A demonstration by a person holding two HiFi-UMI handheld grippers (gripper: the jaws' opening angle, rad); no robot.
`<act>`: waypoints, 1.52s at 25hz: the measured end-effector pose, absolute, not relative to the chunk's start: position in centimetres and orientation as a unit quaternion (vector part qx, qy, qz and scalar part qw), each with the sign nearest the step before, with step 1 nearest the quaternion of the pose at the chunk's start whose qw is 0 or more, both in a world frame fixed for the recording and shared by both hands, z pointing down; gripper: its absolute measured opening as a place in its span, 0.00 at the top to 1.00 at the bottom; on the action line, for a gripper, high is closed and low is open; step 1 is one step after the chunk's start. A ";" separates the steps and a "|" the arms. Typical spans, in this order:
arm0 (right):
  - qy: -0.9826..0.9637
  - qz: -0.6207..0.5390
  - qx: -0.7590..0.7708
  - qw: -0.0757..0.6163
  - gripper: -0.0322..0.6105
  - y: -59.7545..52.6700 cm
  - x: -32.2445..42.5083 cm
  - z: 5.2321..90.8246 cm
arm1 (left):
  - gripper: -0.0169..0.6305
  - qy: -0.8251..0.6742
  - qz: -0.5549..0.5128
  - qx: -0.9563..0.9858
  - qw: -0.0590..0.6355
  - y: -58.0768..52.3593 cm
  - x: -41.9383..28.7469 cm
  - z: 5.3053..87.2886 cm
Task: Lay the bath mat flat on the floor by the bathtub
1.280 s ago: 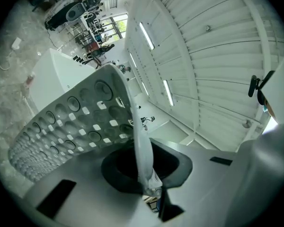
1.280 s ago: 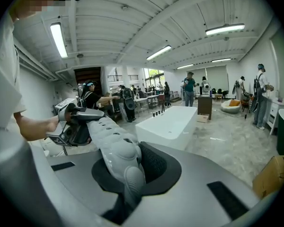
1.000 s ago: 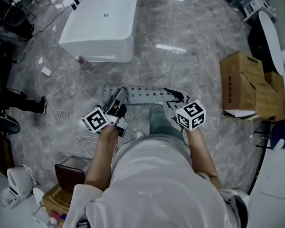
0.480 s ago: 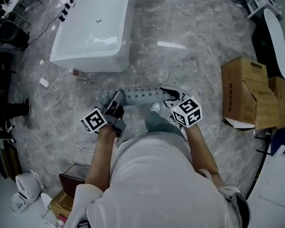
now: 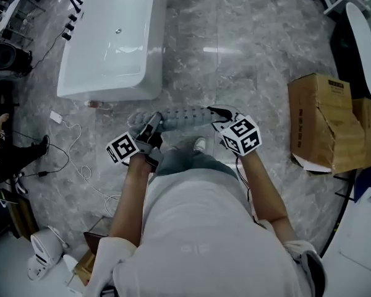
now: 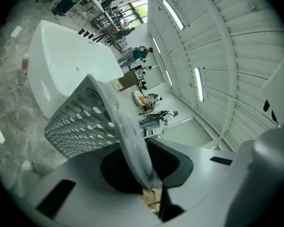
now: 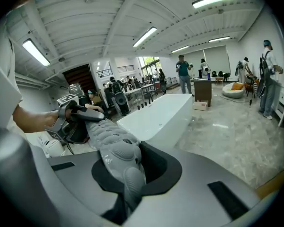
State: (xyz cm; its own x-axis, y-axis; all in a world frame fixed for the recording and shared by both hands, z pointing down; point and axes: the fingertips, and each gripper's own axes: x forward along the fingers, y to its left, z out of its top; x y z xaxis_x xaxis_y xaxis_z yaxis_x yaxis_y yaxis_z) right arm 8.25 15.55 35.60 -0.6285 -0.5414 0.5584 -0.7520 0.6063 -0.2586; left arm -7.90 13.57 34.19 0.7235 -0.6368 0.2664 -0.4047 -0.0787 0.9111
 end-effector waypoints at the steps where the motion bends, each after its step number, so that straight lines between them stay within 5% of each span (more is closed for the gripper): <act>1: -0.867 0.245 0.374 0.220 0.89 15.2 8.4 35.7 | 0.90 -0.356 -0.099 0.725 0.581 13.2 -7.8 34.4; 21: -0.790 0.326 0.440 0.275 0.89 -10.9 11.8 48.1 | 0.90 -0.325 0.008 0.711 0.624 -15.2 -3.9 47.7; 38: -0.773 0.340 0.485 0.227 0.89 -36.6 18.1 60.4 | 0.89 -0.371 0.037 0.716 0.590 -40.4 2.1 59.1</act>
State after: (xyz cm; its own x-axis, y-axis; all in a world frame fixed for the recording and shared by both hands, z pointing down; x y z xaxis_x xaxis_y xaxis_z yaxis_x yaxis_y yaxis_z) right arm 18.10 -36.56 60.41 -0.4268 -0.5951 0.6809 -0.9041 0.2980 -0.3063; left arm 2.12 -40.44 59.14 0.7214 -0.4876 0.4917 -0.5753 -0.0268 0.8175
